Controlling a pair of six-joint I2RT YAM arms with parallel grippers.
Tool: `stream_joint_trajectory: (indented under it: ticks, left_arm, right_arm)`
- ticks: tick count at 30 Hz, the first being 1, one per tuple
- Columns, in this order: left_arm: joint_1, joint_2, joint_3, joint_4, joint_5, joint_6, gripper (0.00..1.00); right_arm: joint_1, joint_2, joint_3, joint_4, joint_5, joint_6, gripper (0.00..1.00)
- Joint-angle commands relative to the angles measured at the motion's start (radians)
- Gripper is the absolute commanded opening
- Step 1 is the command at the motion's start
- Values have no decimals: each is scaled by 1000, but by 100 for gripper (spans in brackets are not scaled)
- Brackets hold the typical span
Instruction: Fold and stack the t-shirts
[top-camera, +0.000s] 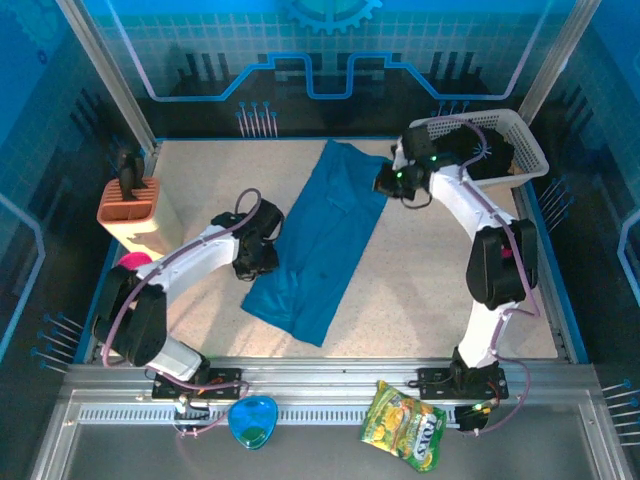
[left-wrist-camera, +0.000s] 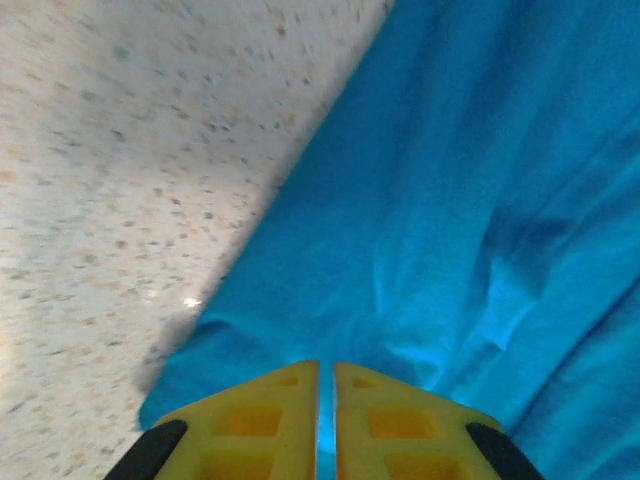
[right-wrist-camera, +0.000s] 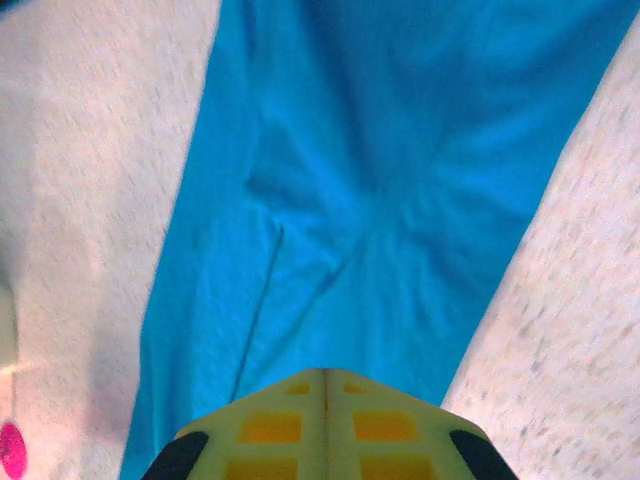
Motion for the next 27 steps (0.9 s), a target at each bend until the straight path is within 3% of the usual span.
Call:
stream_joint_trajectory:
  ticks: [1,7,16,27]
  left_arm:
    - [-21,43,-26,100,76,-19,12]
    - [-81,91,-102,129,91,-13,12]
    - [-199,131,-210,212,136,-121,12]
    - [-344,170,-196,254,201,-233,13]
  right_arm:
    - [26,42,-99,131,30,112,0]
    - [46,210,27,56,65,87,0]
    - [34,412,234,-50,135,27,0]
    - [8,671,603,-266,99,-140,0]
